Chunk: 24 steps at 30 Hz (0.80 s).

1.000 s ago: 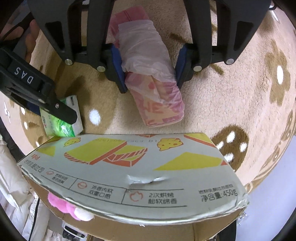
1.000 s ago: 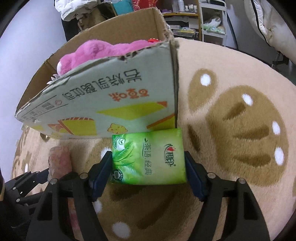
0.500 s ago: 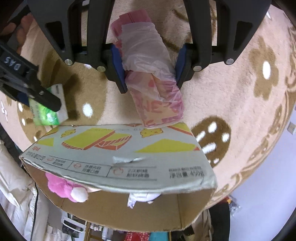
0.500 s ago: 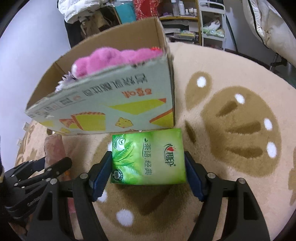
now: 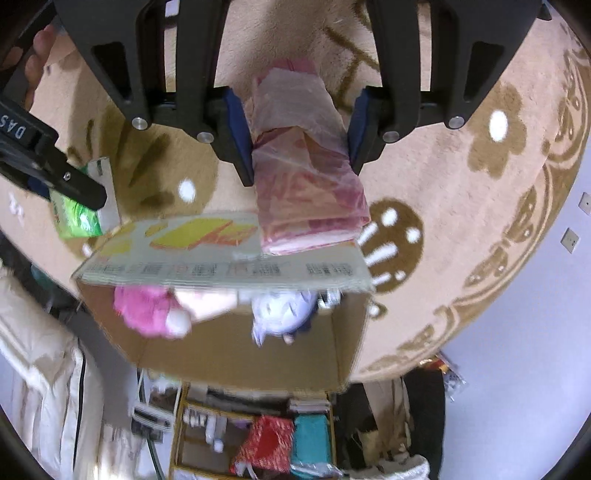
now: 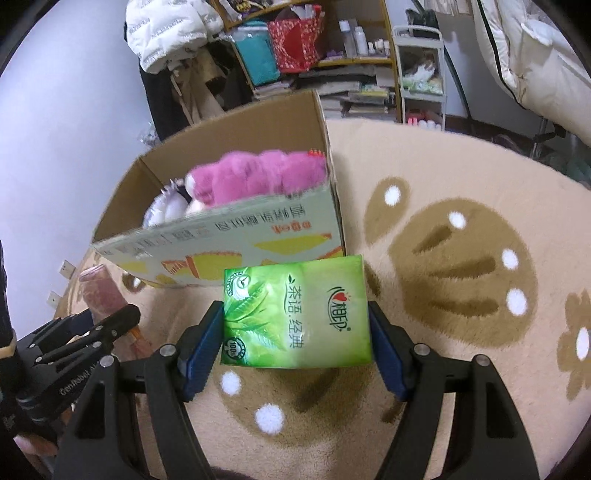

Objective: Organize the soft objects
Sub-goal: 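Carry the roll and green pack over the box and open both tools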

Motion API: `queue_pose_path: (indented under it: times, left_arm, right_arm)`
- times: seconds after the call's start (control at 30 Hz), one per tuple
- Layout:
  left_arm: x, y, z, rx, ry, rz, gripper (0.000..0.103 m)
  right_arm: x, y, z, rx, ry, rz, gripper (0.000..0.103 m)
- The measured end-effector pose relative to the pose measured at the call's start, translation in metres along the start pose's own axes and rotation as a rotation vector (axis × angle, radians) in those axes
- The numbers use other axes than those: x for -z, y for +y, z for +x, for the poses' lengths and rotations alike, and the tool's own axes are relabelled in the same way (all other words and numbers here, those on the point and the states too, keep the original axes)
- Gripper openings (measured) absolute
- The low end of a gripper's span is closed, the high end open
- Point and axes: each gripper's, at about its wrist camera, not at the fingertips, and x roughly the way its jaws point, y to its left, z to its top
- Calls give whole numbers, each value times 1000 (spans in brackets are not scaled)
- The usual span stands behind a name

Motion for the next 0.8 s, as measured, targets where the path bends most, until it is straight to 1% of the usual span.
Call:
queue_pose_path:
  times: [0.13,0.2,0.33,0.43,0.5,0.63,0.8]
  left_arm:
    - [-21,2,-18,4,-72,-12,44]
    - [-25,5,-28,15,-95,-15,44]
    - [-32,16,-44,12,-145,-25,44]
    - [-41,22,-54,9,-172,-32,44]
    - [-49,25,-61,-6,-199,-28,44]
    - [-65,29,-67,-1,-229,-33,44]
    - [-89,31,-71,3,-261,-5,44]
  right_arm:
    - [-6,0,-12,-4,-33,-12,78]
    - [-8,0,-17,-15,-45,-4,78]
    - [-12,6,-29,-35,-75,-7,78]
    - [-16,14,-39,-37,-112,-35,78]
    - [-22,19,-43,-40,-131,-49,78]
    - [-31,25,-44,-45,-149,-72,78]
    - [-44,31,-41,-37,-169,-115,78]
